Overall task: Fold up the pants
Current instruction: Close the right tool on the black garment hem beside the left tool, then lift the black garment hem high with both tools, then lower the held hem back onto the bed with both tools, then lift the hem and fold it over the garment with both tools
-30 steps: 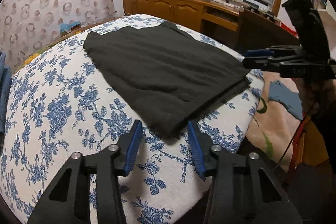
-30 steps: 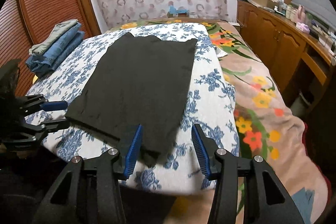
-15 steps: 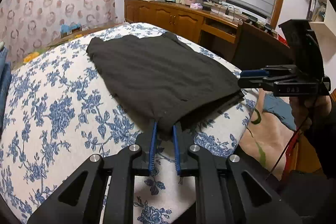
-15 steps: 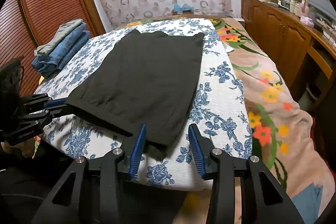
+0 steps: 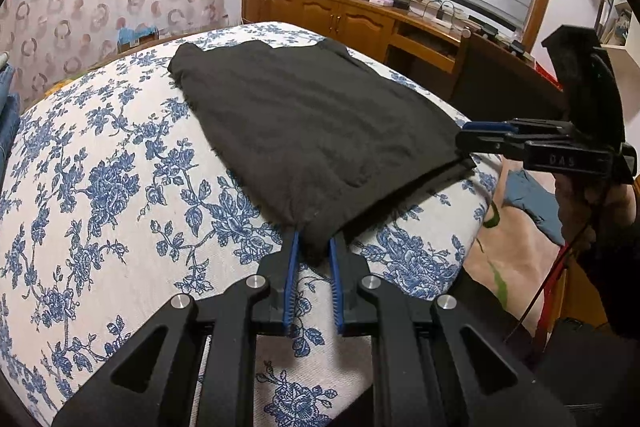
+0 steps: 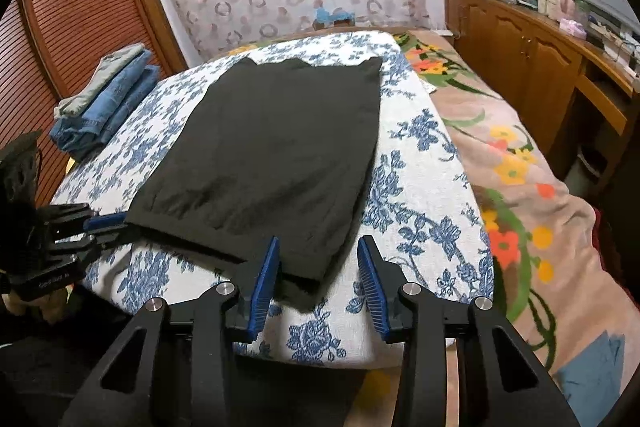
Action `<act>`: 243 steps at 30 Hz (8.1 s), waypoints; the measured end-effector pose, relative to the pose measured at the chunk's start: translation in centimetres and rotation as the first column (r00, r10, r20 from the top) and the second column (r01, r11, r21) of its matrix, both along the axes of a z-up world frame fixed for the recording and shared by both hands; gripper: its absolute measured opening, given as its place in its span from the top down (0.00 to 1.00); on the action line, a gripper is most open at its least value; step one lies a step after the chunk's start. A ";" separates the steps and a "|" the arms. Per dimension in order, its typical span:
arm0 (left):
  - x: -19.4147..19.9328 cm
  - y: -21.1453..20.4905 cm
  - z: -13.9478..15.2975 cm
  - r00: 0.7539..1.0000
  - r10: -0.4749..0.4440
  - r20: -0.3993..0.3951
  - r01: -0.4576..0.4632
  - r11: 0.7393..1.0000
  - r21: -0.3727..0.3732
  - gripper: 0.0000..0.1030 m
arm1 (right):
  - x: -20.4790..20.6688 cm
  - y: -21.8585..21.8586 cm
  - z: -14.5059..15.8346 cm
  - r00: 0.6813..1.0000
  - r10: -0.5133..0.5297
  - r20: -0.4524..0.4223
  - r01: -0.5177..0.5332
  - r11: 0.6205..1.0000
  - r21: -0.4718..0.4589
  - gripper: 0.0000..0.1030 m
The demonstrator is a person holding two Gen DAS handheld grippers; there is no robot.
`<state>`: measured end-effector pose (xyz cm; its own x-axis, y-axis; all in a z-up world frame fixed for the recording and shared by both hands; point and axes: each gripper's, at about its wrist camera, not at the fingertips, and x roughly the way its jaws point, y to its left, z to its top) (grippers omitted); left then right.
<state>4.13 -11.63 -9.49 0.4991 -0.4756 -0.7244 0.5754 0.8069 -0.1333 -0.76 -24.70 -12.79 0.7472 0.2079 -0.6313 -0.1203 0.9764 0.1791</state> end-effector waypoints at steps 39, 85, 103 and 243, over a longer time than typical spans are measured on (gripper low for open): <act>-0.1 0.3 -0.1 1.000 0.003 0.011 -0.003 1.000 -0.002 0.85 | 0.1 1.1 -0.9 0.998 -0.021 -0.051 0.020 1.000 -0.011 0.73; -1.6 9.6 23.9 0.849 0.199 0.489 -0.142 0.978 -0.153 0.92 | -4.4 2.9 17.6 0.837 0.235 0.494 -0.238 0.970 -0.058 0.91; 6.2 10.9 14.9 0.913 0.257 0.317 -0.234 0.966 -0.109 0.92 | 7.1 3.6 15.4 0.900 0.297 0.318 -0.299 0.953 -0.046 0.91; -4.6 12.3 6.4 0.950 0.244 0.196 -0.226 0.968 -0.108 0.91 | 3.3 7.4 15.8 0.946 0.292 0.143 -0.290 0.956 -0.030 0.89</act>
